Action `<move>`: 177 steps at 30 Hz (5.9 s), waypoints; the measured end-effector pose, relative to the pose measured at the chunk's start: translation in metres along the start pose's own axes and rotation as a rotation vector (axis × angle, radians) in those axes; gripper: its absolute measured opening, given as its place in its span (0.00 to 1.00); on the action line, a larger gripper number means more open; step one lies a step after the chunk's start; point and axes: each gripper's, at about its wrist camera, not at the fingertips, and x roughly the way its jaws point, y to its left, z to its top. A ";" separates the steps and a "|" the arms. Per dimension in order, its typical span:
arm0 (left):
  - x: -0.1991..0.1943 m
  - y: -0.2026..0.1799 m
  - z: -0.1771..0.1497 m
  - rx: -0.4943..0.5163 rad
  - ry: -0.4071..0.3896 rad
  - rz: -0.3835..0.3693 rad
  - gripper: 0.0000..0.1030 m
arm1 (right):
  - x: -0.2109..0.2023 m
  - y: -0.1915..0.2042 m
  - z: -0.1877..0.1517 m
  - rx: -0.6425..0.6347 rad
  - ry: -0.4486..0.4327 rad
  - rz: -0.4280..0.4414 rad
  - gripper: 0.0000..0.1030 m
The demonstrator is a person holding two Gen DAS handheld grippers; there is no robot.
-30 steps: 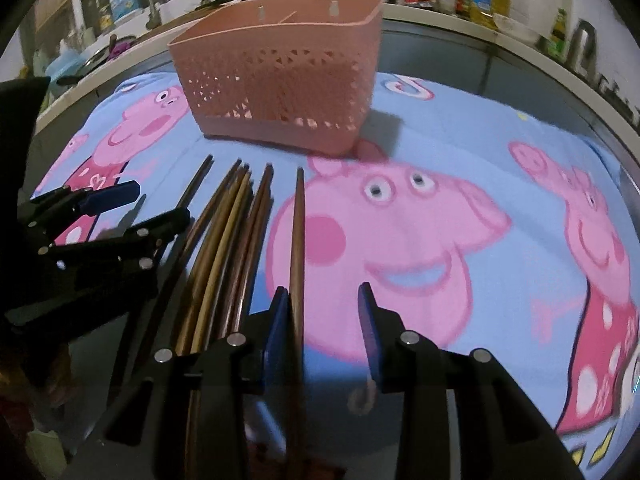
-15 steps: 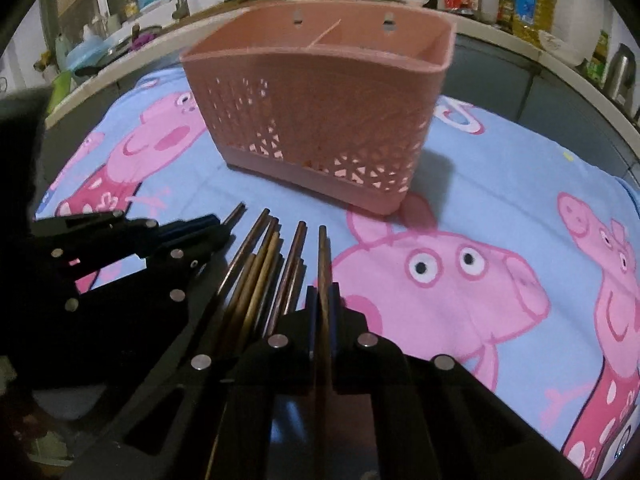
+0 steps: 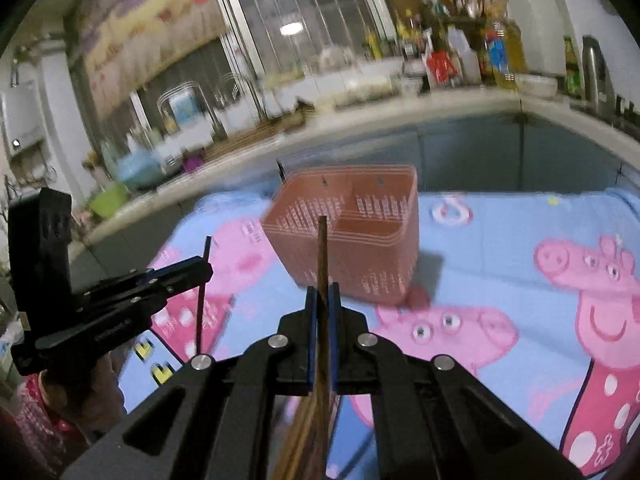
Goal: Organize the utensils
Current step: 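Lift both held chopsticks over the pink basket and open both tools, then move both open tools back down to the chopstick row, then close the left tool on a chopstick while the right tool grasps another, then carry both chopsticks over the pink basket and open both tools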
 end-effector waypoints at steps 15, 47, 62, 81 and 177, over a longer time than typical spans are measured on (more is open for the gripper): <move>-0.041 -0.008 0.151 0.077 -0.317 0.028 0.04 | -0.012 0.033 0.156 -0.111 -0.293 0.029 0.00; 0.103 0.053 0.092 -0.045 -0.031 0.135 0.21 | 0.139 0.002 0.109 -0.156 -0.001 -0.188 0.00; 0.064 0.062 0.083 -0.091 -0.070 0.148 0.29 | 0.108 0.018 0.107 -0.191 -0.088 -0.247 0.13; 0.062 0.000 -0.098 -0.089 0.329 -0.067 0.29 | 0.053 -0.008 -0.109 -0.002 0.340 -0.160 0.00; 0.001 0.002 0.169 0.050 -0.297 0.083 0.05 | 0.024 0.032 0.177 -0.106 -0.315 -0.041 0.00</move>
